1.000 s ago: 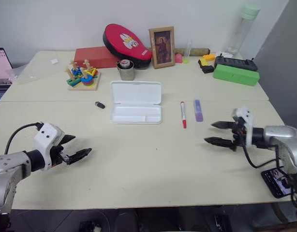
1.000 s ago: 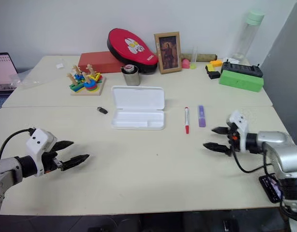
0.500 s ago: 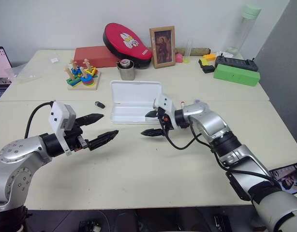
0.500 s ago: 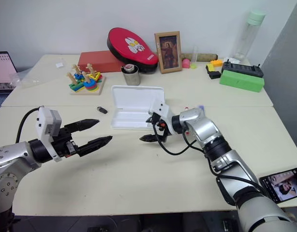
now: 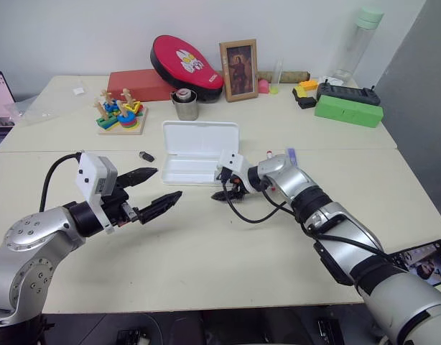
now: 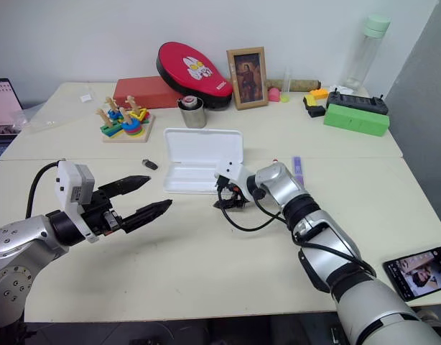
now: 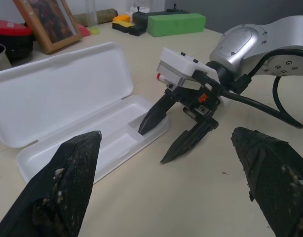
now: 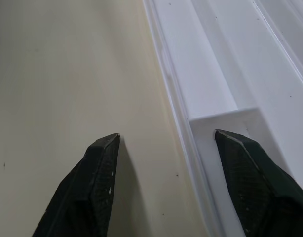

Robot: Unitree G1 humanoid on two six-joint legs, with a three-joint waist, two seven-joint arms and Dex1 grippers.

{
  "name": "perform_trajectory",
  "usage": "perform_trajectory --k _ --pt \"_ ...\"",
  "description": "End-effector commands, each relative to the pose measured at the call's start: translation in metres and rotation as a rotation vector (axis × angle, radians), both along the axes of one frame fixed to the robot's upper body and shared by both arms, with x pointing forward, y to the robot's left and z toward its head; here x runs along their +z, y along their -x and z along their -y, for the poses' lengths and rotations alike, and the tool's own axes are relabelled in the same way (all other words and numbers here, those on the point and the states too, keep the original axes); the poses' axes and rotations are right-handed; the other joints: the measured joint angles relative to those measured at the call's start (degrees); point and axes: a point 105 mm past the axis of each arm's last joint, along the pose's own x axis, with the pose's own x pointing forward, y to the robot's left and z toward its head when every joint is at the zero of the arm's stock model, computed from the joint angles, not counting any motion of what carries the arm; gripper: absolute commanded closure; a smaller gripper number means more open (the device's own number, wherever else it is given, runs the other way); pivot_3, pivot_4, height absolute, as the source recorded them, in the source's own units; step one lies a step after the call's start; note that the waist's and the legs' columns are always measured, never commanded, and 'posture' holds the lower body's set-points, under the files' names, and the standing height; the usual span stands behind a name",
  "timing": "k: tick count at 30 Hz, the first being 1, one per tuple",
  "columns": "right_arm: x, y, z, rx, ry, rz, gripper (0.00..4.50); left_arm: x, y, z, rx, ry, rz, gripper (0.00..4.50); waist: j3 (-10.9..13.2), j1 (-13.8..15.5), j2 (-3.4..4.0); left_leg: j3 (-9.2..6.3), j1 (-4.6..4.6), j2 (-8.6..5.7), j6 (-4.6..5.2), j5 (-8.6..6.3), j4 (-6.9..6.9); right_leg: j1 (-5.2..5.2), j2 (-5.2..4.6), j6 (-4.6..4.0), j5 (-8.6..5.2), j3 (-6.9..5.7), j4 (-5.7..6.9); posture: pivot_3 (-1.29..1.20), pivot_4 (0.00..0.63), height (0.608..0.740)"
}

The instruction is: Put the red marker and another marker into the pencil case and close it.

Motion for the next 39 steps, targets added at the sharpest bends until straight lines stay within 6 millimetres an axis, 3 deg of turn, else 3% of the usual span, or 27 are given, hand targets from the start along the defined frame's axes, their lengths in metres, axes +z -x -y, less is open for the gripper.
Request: perform_trajectory --k 1,6,11,14,18,22,27,33,36,39 --pt "0.004 0.0 0.0 0.018 -0.01 0.004 2.32 0.011 0.0 -0.002 0.007 0.013 0.045 0.0 0.0 -0.01 0.0 0.0 0.0 0.0 0.0 0.0 0.0 0.0 0.0 0.0 0.0 0.0 0.0 0.0 0.15 0.74" --pt "0.005 0.0 0.002 0.017 -0.016 0.005 3.56 0.012 -0.002 -0.002 0.009 0.023 0.04 0.0 0.0 0.0 0.0 0.0 0.0 0.0 0.0 0.0 0.0 -0.01 0.0 0.0 0.0 0.0 0.02 0.0 0.15 0.74" --pt "0.007 -0.002 0.002 0.011 -0.034 0.011 4.45 0.012 -0.003 -0.002 0.006 0.026 0.039 0.0 0.0 0.0 0.0 0.0 0.0 0.0 0.0 0.0 0.0 -0.01 0.0 0.0 0.0 0.0 0.02 0.0 0.15 0.74" --pt "0.011 0.003 0.004 0.058 -0.029 0.049 4.45 0.01 -0.001 -0.004 0.005 0.009 0.028 0.0 0.0 0.01 0.0 0.0 0.0 0.0 0.0 0.0 0.0 -0.01 0.0 0.0 0.0 0.0 0.03 0.0 0.15 0.74" --pt "0.017 0.025 0.006 0.169 -0.057 0.064 4.45 0.01 0.003 -0.007 0.005 -0.004 0.015 0.0 0.0 0.13 0.01 -0.01 0.0 -0.01 0.0 0.0 -0.02 -0.01 0.0 0.0 0.0 -0.01 0.02 0.0 0.15 0.74" --pt "0.007 0.059 0.016 0.262 -0.026 0.057 4.45 0.004 0.011 -0.005 -0.015 -0.016 -0.019 0.0 0.01 0.09 0.01 -0.01 0.0 -0.01 0.0 0.0 -0.03 -0.01 -0.01 -0.01 -0.01 0.0 0.02 0.0 0.15 0.74" --pt "-0.01 0.088 0.016 0.292 0.005 0.031 4.45 -0.007 0.017 -0.005 -0.029 -0.04 -0.065 0.0 0.0 0.0 0.01 0.0 0.04 0.0 0.0 0.0 0.01 -0.05 0.0 -0.02 -0.03 0.02 0.16 0.0 0.15 0.74" --pt "-0.017 0.093 0.011 0.28 0.024 0.04 4.45 -0.006 0.014 0.001 -0.053 -0.035 -0.061 0.0 -0.01 0.01 -0.02 0.03 0.12 0.01 -0.01 0.0 0.04 -0.01 0.01 0.2 -0.19 0.05 0.18 0.0 0.15 0.74" --pt "-0.015 0.094 0.011 0.282 0.012 0.053 3.99 -0.004 0.012 0.004 -0.067 -0.031 -0.057 0.0 -0.01 0.01 -0.02 0.03 0.12 0.01 -0.01 0.0 0.04 -0.01 0.01 0.2 -0.19 0.06 0.18 0.0 0.15 0.74" --pt "0.0 0.093 0.018 0.264 -0.04 0.057 3.19 -0.003 0.01 0.006 -0.075 -0.033 -0.055 0.0 -0.01 0.08 -0.02 0.03 0.11 0.0 -0.01 0.0 0.03 -0.01 0.01 0.2 -0.19 0.06 0.16 0.0 0.15 0.74"
